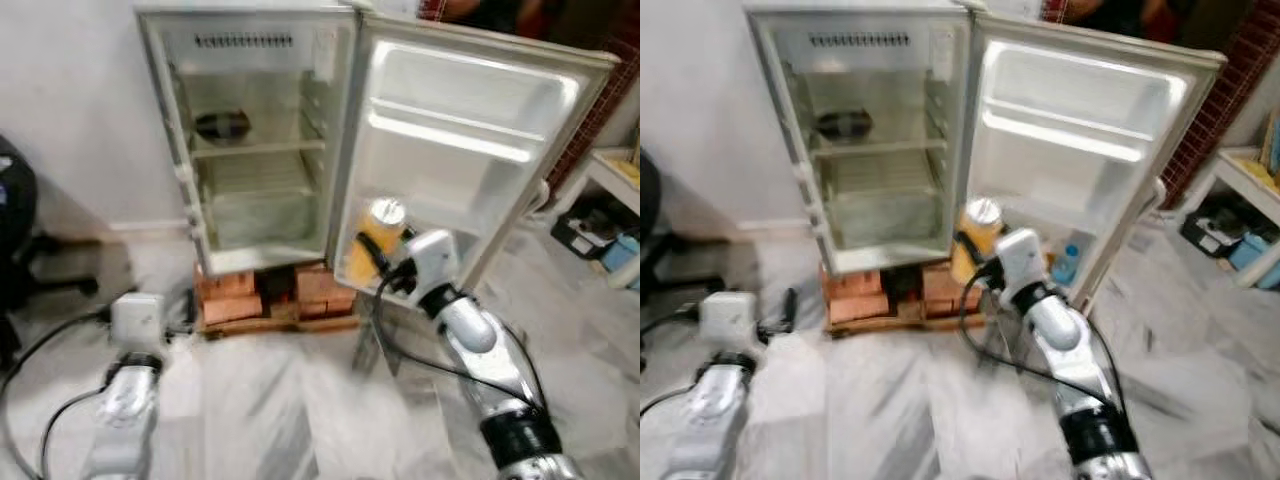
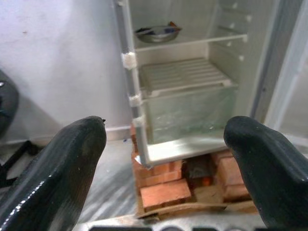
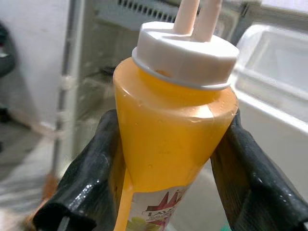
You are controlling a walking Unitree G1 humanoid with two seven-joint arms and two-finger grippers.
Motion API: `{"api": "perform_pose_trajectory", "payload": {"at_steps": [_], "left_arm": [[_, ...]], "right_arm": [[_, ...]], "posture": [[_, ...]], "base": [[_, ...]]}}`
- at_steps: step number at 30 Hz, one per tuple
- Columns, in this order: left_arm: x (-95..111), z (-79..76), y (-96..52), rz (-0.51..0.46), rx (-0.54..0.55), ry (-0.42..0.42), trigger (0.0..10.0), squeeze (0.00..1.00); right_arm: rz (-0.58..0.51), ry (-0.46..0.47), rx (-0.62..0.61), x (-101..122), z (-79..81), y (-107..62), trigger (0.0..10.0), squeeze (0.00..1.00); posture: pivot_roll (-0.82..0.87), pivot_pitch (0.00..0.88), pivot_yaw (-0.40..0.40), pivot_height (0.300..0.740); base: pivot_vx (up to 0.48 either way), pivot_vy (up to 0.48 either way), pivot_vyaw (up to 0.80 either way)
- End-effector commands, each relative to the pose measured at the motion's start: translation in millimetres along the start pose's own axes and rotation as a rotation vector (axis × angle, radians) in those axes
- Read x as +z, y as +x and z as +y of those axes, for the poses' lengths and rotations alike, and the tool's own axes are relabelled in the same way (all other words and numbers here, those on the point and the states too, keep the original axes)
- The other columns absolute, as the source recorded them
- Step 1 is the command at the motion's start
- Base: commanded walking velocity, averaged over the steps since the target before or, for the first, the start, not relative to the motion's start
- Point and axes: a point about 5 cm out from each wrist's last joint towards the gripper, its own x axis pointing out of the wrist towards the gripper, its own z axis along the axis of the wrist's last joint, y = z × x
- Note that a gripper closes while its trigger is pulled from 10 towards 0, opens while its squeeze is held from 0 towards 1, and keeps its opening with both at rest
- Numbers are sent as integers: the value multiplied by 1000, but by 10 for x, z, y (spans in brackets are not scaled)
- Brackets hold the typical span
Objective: Restocking fridge
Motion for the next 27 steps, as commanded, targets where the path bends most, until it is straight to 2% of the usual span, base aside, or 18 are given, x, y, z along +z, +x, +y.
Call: {"api": "perform_pose_trajectory", "payload": {"at_steps": [1, 13, 20, 27], "left_arm": [[15, 78, -3, -4, 16, 19, 10000, 0], [-42, 63, -22, 24, 14, 20, 10000, 0], [-10, 37, -16, 4, 0, 23, 10000, 0], [-13, 28, -22, 3, -3, 19, 10000, 0]], "right_arm": [[-48, 2, 11, 113, 37, 87, 10000, 0], [-43, 1, 11, 91, 63, 85, 10000, 0], [-31, 3, 18, 64, 83, 83, 10000, 0], [-18, 7, 32, 36, 109, 90, 10000, 0]], "posture": [[91, 0, -111, 740], [92, 0, -113, 740], [96, 0, -112, 740], [101, 0, -114, 740]], "base": [[480, 0, 0], [440, 0, 0], [0, 0, 0], [0, -452, 0]]}}
